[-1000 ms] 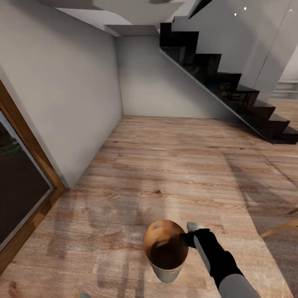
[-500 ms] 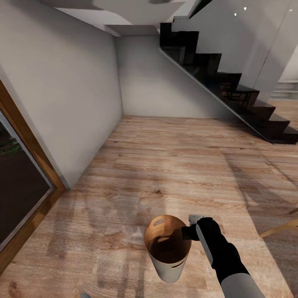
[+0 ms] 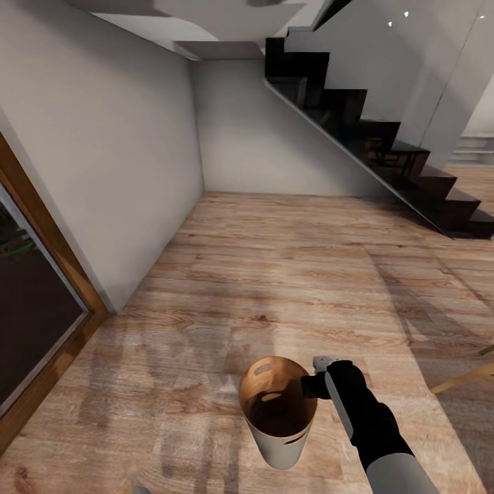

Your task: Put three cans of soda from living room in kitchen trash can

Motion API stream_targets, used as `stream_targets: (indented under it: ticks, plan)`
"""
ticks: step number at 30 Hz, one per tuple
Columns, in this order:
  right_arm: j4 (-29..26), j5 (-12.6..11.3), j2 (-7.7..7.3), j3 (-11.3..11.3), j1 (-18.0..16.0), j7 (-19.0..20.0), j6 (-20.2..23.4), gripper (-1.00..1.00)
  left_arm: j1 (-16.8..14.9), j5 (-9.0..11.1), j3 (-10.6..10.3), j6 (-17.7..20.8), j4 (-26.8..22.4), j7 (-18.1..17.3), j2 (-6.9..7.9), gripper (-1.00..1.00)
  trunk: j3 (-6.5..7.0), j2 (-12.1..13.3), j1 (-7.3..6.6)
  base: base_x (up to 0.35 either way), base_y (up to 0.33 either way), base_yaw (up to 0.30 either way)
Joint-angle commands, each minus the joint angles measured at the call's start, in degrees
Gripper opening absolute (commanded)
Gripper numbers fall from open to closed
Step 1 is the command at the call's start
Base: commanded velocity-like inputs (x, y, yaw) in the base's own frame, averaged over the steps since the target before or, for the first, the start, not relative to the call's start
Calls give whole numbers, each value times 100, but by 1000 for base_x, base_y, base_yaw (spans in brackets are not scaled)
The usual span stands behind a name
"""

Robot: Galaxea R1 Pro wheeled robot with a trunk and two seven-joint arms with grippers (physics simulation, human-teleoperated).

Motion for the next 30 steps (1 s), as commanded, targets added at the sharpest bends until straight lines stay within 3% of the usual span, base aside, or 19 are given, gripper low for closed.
stream_targets:
  ticks: [1, 30]
  plan:
    - [-3, -115, -4, -7, -1, 29, 5, -100, 0, -4, 0, 2, 3, 0, 0, 100, 3, 0, 0, 0, 0, 0]
    - [12, -95, -17, -17, 7, 22, 3, -100, 0, -8, 0, 2, 5, 0, 0, 100, 264, 0, 0, 0, 0, 0]
